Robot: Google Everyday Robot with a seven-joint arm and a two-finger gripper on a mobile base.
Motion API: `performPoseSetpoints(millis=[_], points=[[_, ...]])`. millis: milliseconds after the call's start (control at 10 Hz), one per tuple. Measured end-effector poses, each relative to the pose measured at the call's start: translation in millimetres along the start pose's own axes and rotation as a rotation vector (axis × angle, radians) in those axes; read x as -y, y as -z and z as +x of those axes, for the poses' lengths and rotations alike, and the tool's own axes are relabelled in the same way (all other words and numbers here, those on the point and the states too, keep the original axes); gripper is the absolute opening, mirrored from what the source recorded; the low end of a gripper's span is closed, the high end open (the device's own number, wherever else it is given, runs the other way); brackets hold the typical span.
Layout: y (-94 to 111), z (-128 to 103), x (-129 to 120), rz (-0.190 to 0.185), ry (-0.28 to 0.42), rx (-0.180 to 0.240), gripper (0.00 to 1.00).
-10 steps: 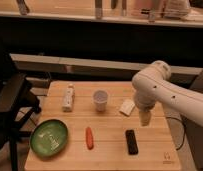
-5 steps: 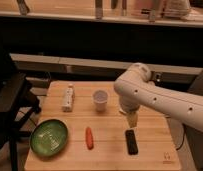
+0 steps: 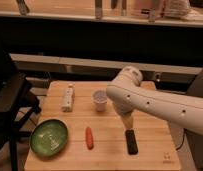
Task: Push the ceramic bowl across the table
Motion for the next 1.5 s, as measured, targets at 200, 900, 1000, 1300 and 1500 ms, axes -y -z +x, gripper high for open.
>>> performPoseSetpoints(millis=[200,900,1000,1300,1500], points=[[-1,-19,2,0.003,0.042,0.006,0.8],[-19,-65,12,0.022,0.121,0.043,0.8],[-21,-69,12,0.024,0.134,0.047,0.8],[-25,-81,14,0.024,0.168,0.058,0.8],[-31,-99,20,0.023,0.187,0.069,0.8]])
